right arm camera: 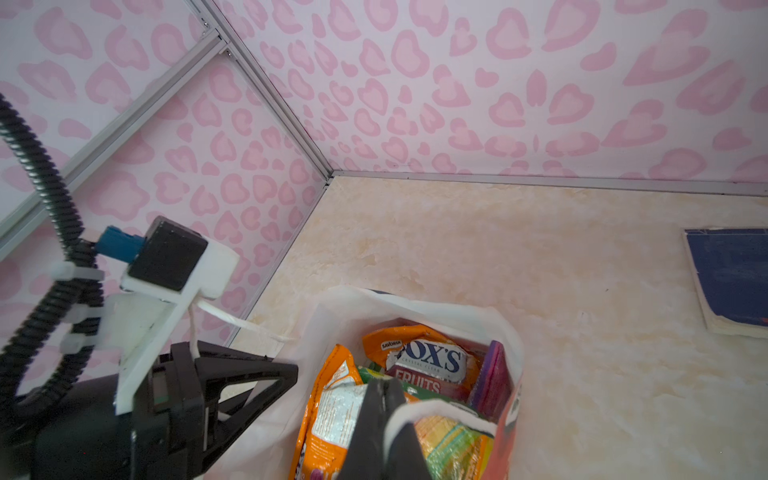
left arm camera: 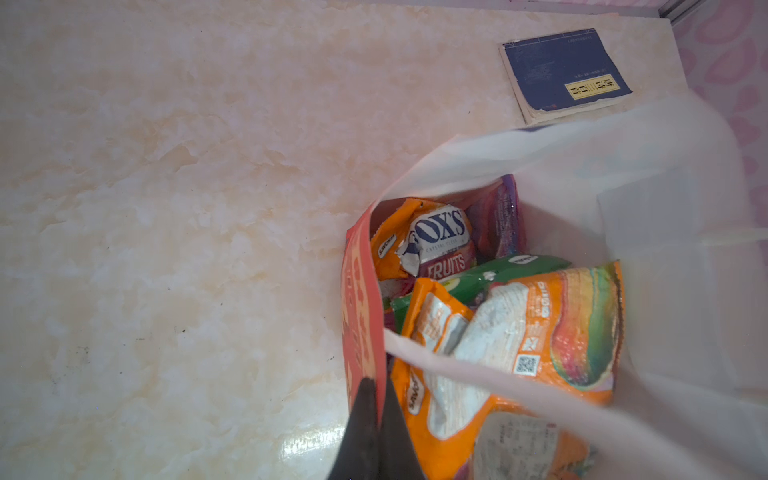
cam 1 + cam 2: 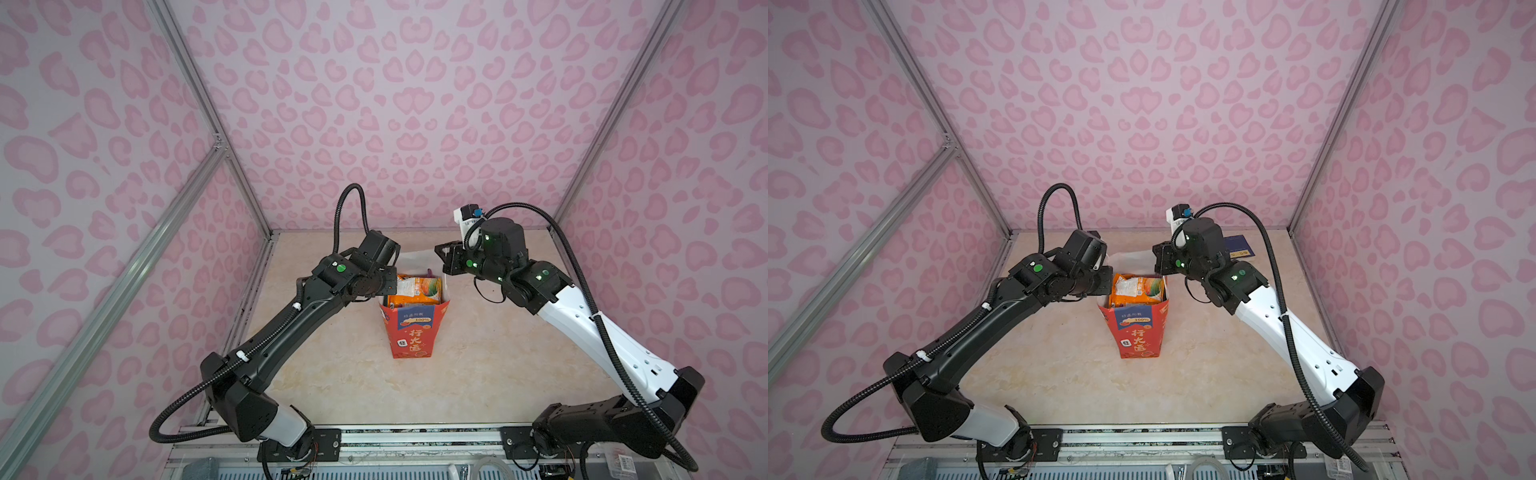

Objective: Place the snacks into the paper bag

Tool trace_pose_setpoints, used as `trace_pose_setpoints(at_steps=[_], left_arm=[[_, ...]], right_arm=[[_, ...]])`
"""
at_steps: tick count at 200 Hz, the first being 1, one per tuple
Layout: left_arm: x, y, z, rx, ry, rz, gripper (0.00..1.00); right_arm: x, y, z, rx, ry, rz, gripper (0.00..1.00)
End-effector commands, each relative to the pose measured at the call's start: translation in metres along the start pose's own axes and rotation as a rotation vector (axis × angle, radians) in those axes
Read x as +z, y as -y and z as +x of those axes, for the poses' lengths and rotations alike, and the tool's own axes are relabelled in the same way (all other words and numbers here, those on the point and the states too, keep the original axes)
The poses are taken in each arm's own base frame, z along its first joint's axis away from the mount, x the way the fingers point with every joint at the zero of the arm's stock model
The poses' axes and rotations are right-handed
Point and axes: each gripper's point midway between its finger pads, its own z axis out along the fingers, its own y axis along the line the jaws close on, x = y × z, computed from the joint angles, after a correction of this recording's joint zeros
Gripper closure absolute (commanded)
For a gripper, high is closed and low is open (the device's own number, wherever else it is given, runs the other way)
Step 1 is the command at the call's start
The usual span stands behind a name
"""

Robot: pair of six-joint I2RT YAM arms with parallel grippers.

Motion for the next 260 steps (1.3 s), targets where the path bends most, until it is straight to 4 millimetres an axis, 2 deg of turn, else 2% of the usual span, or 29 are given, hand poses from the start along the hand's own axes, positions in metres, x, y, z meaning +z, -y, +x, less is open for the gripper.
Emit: trace_pose_setpoints(at_steps=[1, 44, 69, 88, 95, 111, 128, 139, 148, 157, 211, 260], left_arm=[[-0.001, 0.009, -0.020, -0.026, 0.076, 0.040, 0.97], [0.004, 0.009, -0.016, -0.025, 0.058, 0.048, 0.88], [0.003, 0.005, -0.015, -0.020, 0.054, 0.036, 0.74], [0.002, 0.003, -0.014, -0.020, 0.054, 0.033, 0.65], [0.001, 0.003, -0.014, -0.021, 0.057, 0.035, 0.56], [-0.003, 0.003, -0.014, -0.018, 0.061, 0.044, 0.42], [-0.008, 0.003, -0.014, -0.018, 0.066, 0.056, 0.28], [-0.012, 0.004, -0.014, -0.015, 0.072, 0.075, 0.16], [-0.016, 0.006, -0.014, -0.013, 0.076, 0.090, 0.00], [-0.020, 0.007, -0.015, -0.011, 0.079, 0.103, 0.03], [-0.040, 0.005, -0.008, 0.008, 0.090, 0.153, 0.03], [-0.054, 0.008, -0.003, 0.025, 0.103, 0.210, 0.03]], right_arm=[[-0.003, -0.010, -0.020, -0.009, 0.085, -0.035, 1.00], [0.005, -0.001, -0.007, 0.009, 0.063, -0.014, 0.99], [0.005, 0.006, -0.005, 0.017, 0.071, 0.013, 0.93], [0.004, 0.011, -0.002, 0.025, 0.073, 0.031, 0.79], [0.003, 0.013, -0.002, 0.029, 0.075, 0.036, 0.73], [0.001, 0.016, -0.002, 0.038, 0.084, 0.047, 0.51], [-0.004, 0.018, -0.003, 0.039, 0.096, 0.057, 0.37], [-0.006, 0.019, -0.003, 0.041, 0.101, 0.063, 0.30], [-0.008, 0.020, -0.004, 0.042, 0.105, 0.070, 0.25], [-0.010, 0.021, -0.005, 0.044, 0.111, 0.076, 0.22], [-0.024, 0.039, -0.004, 0.077, 0.142, 0.148, 0.03], [-0.033, 0.040, -0.003, 0.105, 0.152, 0.141, 0.02]])
